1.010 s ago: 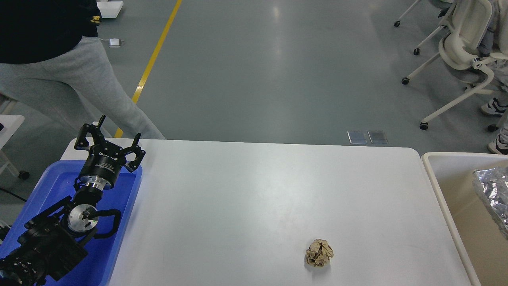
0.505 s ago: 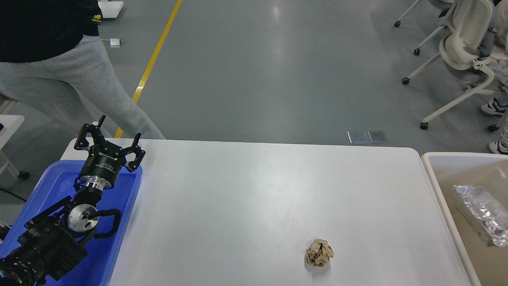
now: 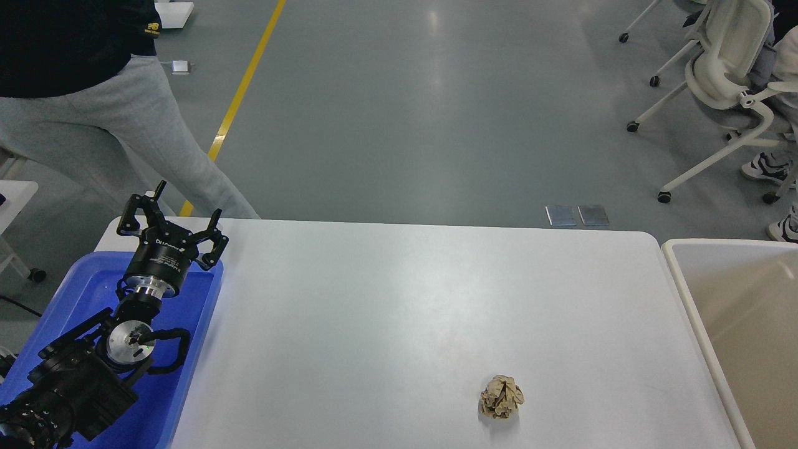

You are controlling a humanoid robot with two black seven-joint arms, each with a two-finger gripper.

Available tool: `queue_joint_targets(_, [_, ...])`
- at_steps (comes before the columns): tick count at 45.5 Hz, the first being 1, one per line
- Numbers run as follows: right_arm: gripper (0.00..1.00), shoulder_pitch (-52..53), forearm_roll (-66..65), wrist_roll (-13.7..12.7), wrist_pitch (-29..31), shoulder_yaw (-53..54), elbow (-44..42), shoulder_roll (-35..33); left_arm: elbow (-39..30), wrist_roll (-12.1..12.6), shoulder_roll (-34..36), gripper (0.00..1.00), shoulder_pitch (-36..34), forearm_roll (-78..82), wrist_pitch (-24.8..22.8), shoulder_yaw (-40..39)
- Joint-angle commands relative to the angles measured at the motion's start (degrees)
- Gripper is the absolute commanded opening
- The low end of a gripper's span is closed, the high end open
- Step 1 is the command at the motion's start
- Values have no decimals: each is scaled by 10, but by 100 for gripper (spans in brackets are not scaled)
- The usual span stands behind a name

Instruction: Tidy desktop

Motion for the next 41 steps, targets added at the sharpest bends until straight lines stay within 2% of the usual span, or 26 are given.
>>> queue_joint_targets(1, [99, 27, 0, 3, 1, -6, -3, -4, 0, -1, -1, 100, 0, 0, 0, 0])
queue_joint_targets(11, [99, 27, 1, 4, 23, 18, 21, -53, 0, -1, 0, 100, 0, 0, 0, 0])
queue_joint_targets(24, [99, 12, -10, 8, 77, 257, 156, -98, 0, 0, 0, 100, 0, 0, 0, 0])
queue_joint_targets(27, [99, -7, -10, 25, 86, 305, 191, -104, 0, 0, 0, 100, 0, 0, 0, 0])
queue_joint_targets(31, [99, -44, -14, 71, 104, 394, 256, -112, 0, -1, 0, 100, 0, 0, 0, 0])
queue_joint_targets(33, [99, -65, -29, 83, 115, 430, 292, -116, 0, 0, -1, 100, 0, 0, 0, 0])
queue_joint_targets(36, [99, -93, -64, 92, 124, 484, 336, -114, 0, 0, -1, 100, 0, 0, 0, 0])
queue_joint_targets(41, [99, -137, -142, 92, 142, 582, 397, -93, 0, -1, 0, 100, 0, 0, 0, 0])
